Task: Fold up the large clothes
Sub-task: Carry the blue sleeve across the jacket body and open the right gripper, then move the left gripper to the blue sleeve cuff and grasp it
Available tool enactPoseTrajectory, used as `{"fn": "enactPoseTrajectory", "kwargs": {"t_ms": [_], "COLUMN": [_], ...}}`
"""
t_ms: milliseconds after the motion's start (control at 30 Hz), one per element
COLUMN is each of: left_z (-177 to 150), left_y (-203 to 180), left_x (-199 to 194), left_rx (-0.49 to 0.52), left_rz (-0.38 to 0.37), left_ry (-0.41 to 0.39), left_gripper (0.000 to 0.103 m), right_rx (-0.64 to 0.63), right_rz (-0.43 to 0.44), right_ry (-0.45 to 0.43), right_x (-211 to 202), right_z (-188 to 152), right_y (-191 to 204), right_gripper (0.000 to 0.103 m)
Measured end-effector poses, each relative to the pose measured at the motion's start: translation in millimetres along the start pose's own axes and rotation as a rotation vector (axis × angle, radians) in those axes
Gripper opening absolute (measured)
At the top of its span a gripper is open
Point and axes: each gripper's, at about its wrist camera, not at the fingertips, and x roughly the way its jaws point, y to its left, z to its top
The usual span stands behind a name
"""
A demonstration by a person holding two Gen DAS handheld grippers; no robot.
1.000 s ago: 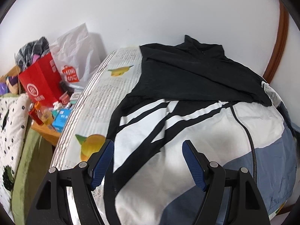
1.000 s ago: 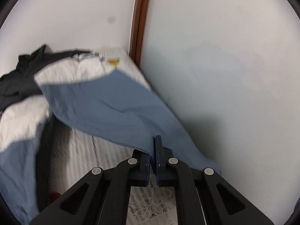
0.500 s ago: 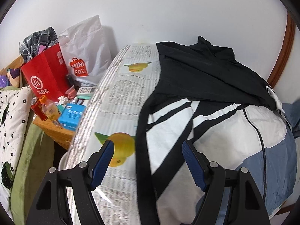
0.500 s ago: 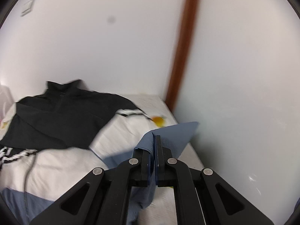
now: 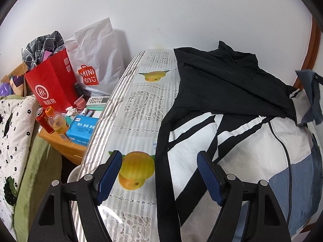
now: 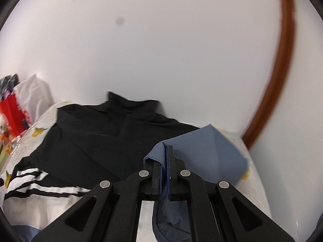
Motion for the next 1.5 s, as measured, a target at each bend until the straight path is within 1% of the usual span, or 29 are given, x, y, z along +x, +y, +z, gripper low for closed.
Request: {"fn": "enactPoseTrajectory", "kwargs": {"t_ms": [100,167,267,333,400,500,567,600,633,667,700,733,767,800,833,867,1067,1133,1267,1333,1400,1500], "left_z": [0,-1,0,1,1,2,3,3,4,4,5,5,6,6,7,8,14,15,19,21,25,29], "left_y": [-1,-1,0,1,2,3,4,3,3,2,1,0,-2,-4,-5,-7,-21,-25,-39,-48,-61,-83], "left_x": [10,14,20,24,28,32,33,33,33,33,32,31,30,28,27,24,9,2,-11,-17,-24,-32], "left_rx": [0.014,0.017,0.022,0.021,0.025,0.027,0.026,0.026,0.025,0.025,0.027,0.028,0.030,0.033,0.035,0.042,0.071,0.070,0.079,0.087,0.107,0.128], "left_rz": [0.000,-0.001,0.002,0.001,-0.006,-0.003,-0.004,-0.004,-0.004,-0.004,-0.004,-0.003,-0.005,-0.007,-0.009,-0.010,0.008,0.006,0.011,-0.001,-0.031,-0.070], "left_ry": [0.016,0.022,0.024,0.029,0.032,0.038,0.036,0.033,0.032,0.031,0.028,0.024,0.022,0.019,0.017,0.012,-0.022,-0.036,-0.061,-0.075,-0.090,-0.114], "left_gripper": [0.075,0.075,0.075,0.075,0.075,0.075,0.075,0.075,0.075,0.075,0.075,0.075,0.075,0.075,0.075,0.075,0.075,0.075,0.075,0.075,0.075,0.075], "right_rx": [-0.034,-0.071,-0.120,-0.140,-0.156,-0.165,-0.158,-0.154,-0.151,-0.147,-0.140,-0.136,-0.133,-0.126,-0.118,-0.107,-0.030,-0.018,0.060,0.088,0.097,0.096], "right_rz": [0.045,0.090,0.130,0.158,0.167,0.174,0.174,0.173,0.172,0.170,0.167,0.165,0.159,0.149,0.143,0.138,0.173,0.186,0.194,0.183,0.153,0.074], "right_ry": [-0.014,-0.018,-0.022,0.002,0.037,0.075,0.096,0.107,0.115,0.123,0.130,0.135,0.138,0.142,0.149,0.161,0.229,0.225,0.198,0.187,0.177,0.158], "right_x": [17,28,37,49,62,77,88,92,94,95,96,96,96,94,93,92,75,61,30,13,-4,-29], "right_z": [7,10,9,8,1,-8,-12,-14,-16,-17,-19,-21,-23,-27,-29,-33,-56,-63,-72,-75,-78,-83], "right_y": [28,51,80,99,113,121,124,123,122,121,117,116,113,110,106,102,83,75,50,34,17,-8], "right_gripper": [0.003,0.003,0.003,0.003,0.003,0.003,0.006,0.008,0.016,0.030,0.038,0.052,0.061,0.064,0.071,0.075,0.077,0.077,0.077,0.077,0.077,0.077]}}
